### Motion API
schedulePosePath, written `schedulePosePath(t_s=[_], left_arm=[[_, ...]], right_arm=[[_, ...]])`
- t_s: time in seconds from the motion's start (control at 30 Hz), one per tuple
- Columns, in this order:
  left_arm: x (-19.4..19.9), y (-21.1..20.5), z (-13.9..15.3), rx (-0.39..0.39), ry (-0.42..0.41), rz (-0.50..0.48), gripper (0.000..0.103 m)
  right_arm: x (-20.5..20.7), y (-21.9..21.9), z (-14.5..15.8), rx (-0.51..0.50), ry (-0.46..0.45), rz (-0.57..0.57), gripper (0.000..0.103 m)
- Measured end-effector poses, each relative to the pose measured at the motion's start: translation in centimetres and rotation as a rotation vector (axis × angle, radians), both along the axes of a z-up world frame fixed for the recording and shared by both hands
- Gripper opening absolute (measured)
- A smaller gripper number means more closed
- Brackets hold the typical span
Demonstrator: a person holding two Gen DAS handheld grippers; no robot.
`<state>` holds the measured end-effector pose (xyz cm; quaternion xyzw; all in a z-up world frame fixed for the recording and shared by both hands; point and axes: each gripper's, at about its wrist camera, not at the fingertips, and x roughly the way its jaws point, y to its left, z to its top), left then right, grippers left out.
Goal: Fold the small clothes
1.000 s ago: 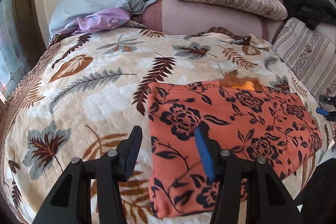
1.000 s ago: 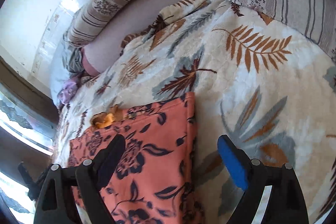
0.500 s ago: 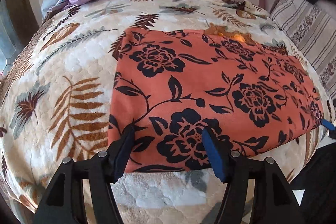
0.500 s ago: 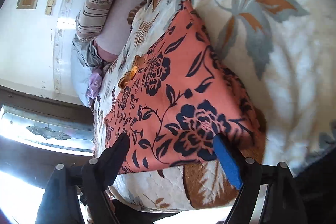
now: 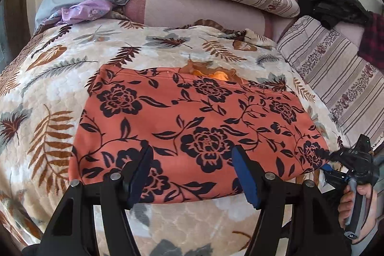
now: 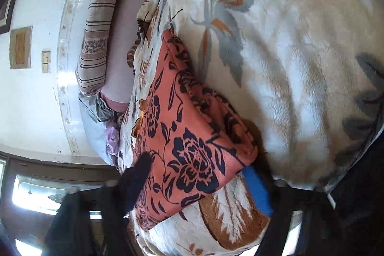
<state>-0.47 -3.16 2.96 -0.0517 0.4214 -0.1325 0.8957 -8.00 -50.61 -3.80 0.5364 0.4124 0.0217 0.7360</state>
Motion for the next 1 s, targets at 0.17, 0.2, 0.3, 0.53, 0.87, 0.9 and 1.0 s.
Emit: schedulePosePath(t_s=[0.17,0.2,0.3,0.53,0.87,0.9,1.0], left_arm=[[0.7,-2.4,-0.1,0.018,-0.021,-0.024,0.07],[1.0,-2.9,-0.7,0.039,-0.005,-0.025,0.072],[2.9,-4.5,-5.5,0.192,0.158,-0.044,0.078],[2.4,-4.7,-6.8,0.215,0.102,-0.047,0.082],[1.8,-4.5,-7.0,0.193,0.056,-0.062,0.086],[1.8,-4.5,-7.0,0.19,0.054,-0.064,0.087],[1.8,-4.4,-6.9,0.176,0.051,-0.072,0.088]], right_arm=[[-0.6,1.1,4.0,-0.208,-0.071,0.049,0.011],[-0.5,1.0,3.3,-0.227,-0.037,0.05,0.017],[-0.4,-0.5,0.0,-0.12,0.036,0.069,0.039],[0.7,-4.5,4.7,-0.165,-0.069,0.05,0.08],[17.8,-3.8,1.2,-0.215,0.026,0.293,0.075],[18.4,-3.2,1.7,-0.277,0.031,0.317,0.044],[18.7,-1.5,4.0,-0.439,0.029,0.323,0.013]])
